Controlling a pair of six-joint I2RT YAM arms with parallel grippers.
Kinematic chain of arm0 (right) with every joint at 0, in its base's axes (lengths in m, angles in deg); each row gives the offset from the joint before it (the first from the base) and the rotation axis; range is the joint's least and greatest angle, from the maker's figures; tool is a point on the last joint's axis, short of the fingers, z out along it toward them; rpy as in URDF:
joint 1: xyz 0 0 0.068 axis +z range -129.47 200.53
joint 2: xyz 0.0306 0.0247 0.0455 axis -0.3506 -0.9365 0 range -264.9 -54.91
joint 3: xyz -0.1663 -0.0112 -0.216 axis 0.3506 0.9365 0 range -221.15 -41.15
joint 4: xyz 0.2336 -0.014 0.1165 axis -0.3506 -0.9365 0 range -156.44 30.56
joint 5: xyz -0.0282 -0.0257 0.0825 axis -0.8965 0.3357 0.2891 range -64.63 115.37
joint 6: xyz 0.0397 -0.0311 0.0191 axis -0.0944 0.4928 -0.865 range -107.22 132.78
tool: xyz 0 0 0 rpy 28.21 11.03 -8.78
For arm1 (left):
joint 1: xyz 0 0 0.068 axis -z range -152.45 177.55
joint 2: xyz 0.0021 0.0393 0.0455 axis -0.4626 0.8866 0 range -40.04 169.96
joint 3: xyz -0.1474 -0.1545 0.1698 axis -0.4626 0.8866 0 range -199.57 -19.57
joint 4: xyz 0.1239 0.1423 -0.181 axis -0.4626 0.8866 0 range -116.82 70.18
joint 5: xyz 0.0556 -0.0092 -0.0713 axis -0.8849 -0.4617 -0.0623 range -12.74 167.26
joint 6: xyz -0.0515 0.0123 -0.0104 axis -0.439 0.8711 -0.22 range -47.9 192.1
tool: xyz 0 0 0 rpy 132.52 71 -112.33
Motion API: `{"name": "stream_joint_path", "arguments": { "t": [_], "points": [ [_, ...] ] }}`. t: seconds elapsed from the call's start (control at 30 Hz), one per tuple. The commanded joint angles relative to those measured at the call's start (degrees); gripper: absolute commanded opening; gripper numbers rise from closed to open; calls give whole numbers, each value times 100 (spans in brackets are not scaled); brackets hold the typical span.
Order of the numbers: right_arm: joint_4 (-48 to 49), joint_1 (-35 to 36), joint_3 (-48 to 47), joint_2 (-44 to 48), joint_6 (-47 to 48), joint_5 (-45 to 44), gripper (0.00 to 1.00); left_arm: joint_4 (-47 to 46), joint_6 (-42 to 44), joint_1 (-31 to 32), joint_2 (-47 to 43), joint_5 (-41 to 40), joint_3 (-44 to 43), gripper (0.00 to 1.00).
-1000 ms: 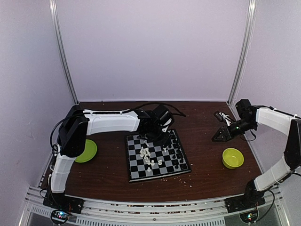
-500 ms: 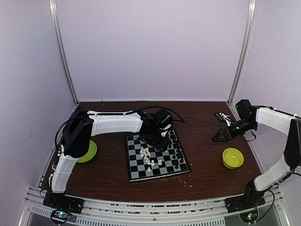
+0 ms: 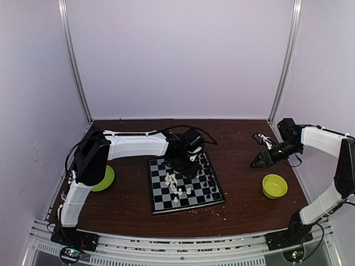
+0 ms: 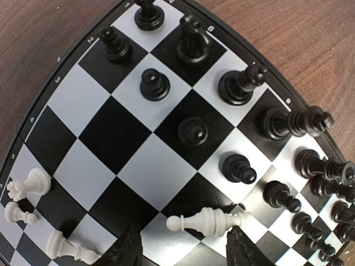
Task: Set up the chess pieces on the board
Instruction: Pick up the chess pile from the chessboard.
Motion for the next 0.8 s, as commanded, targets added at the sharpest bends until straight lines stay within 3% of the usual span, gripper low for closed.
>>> {"name": "stream_joint_path", "arguments": {
  "t": [0.0,0.47,0.77],
  "points": [
    [-55,-55,-76,-39,76,129,35,-2,-43,-18,-180,-151,-194,53],
    [-103,-64,-77,-52,114,129,35,-211,-1094,-204,-285,92,-137,53],
    [-126,-91,-86,-69,135,142,35,-223,-1130,-204,-12,178,-275,52]
  ]
}}
